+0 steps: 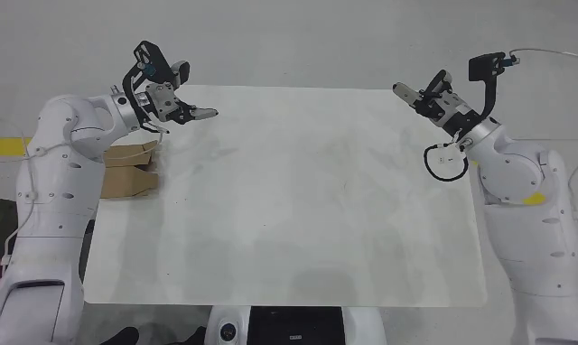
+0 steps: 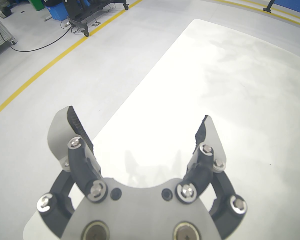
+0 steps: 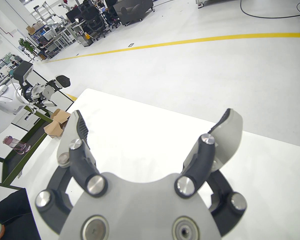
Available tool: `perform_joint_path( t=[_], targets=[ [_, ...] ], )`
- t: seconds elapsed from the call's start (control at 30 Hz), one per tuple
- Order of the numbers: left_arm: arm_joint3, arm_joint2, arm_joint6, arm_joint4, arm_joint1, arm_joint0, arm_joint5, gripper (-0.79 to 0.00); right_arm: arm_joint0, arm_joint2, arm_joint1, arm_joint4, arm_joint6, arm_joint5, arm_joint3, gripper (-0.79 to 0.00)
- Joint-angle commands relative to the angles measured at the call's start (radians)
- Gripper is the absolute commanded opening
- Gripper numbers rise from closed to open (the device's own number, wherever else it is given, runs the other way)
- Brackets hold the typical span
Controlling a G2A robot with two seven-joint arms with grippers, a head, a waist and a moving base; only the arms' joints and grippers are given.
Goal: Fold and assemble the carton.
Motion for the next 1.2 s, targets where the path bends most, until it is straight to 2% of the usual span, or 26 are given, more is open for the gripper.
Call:
perform_joint_path(
  t=[0.0,0.17,0.3,0.5,0.73,0.87,1.17],
  targets=[
    [-0.003,-0.001,0.006,-0.006,0.000,0.007,0.015,0.000,0.000,0.000,0.000,0.000,0.000,0.000,0.000,0.000],
    [-0.010,-0.018,-0.003,-0.102,0.002,0.035,0.069,0.000,0.000,0.000,0.000,0.000,0.000,0.000,0.000,0.000],
    [0.014,-0.042,-0.090,-0.267,0.009,0.025,0.090,0.000,0.000,0.000,0.000,0.000,0.000,0.000,0.000,0.000],
    [0.064,-0.076,-0.298,-0.592,0.027,0.012,0.104,0.000,0.000,0.000,0.000,0.000,0.000,0.000,0.000,0.000],
    [0.129,-0.113,-0.620,-1.024,0.057,-0.017,0.190,0.000,0.000,0.000,0.000,0.000,0.000,0.000,0.000,0.000],
    [0.177,-0.142,-0.748,-1.202,0.072,-0.029,0.222,0.000,0.000,0.000,0.000,0.000,0.000,0.000,0.000,0.000],
    [0.290,-0.183,-0.813,-1.458,0.090,-0.014,0.276,0.000,0.000,0.000,0.000,0.000,0.000,0.000,0.000,0.000]
  ],
)
